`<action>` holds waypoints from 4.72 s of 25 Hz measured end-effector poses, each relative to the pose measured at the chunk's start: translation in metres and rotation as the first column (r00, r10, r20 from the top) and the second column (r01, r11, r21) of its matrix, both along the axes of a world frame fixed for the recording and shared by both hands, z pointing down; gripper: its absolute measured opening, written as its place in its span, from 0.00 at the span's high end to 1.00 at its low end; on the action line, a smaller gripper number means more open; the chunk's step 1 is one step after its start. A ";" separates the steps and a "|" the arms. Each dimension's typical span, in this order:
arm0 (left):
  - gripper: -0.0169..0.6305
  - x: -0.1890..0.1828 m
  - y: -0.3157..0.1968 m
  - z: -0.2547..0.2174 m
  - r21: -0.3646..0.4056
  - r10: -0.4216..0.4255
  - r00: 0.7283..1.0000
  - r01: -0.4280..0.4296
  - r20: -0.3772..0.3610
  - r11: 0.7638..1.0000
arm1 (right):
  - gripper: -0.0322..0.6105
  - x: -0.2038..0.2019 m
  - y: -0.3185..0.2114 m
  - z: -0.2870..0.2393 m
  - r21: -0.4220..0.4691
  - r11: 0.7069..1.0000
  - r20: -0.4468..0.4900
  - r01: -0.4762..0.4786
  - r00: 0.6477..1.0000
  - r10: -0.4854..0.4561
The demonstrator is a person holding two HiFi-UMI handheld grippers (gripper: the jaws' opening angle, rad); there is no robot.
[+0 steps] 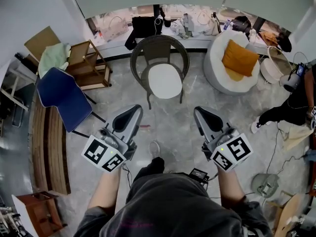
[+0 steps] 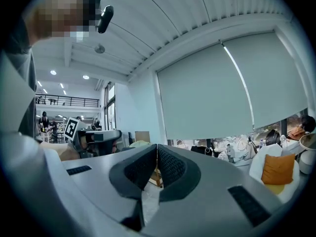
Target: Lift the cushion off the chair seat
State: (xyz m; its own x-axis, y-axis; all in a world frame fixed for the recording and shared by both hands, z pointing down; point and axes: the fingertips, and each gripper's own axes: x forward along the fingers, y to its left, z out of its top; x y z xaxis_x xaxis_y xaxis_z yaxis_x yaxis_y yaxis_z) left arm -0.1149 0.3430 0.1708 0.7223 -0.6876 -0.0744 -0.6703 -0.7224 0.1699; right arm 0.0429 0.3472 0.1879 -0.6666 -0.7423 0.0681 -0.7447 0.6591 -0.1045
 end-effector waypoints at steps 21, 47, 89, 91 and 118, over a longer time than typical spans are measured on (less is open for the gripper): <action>0.96 -0.063 -0.147 0.016 -0.042 0.054 0.998 -0.054 -0.018 0.998 | 0.93 -0.063 -0.140 0.011 -0.039 0.998 -0.032 -0.051 0.998 0.050; 0.96 -0.064 -0.226 0.035 -0.085 0.065 0.998 -0.065 -0.006 0.994 | 0.93 -0.055 -0.223 0.036 -0.099 0.991 -0.012 -0.089 0.996 0.088; 0.96 0.078 -0.467 0.289 -0.494 0.074 0.988 0.002 0.134 0.869 | 0.93 0.044 -0.458 0.336 -0.546 0.837 -0.039 -0.037 0.999 0.019; 0.96 0.081 -0.470 0.310 -0.517 0.082 0.986 0.004 0.144 0.856 | 0.93 0.047 -0.458 0.362 -0.571 0.820 -0.039 -0.038 0.999 0.020; 0.96 0.082 -0.449 0.537 -0.764 0.252 0.957 -0.053 0.146 0.643 | 0.64 0.072 -0.420 0.708 -0.845 0.480 -0.238 -0.237 0.969 0.061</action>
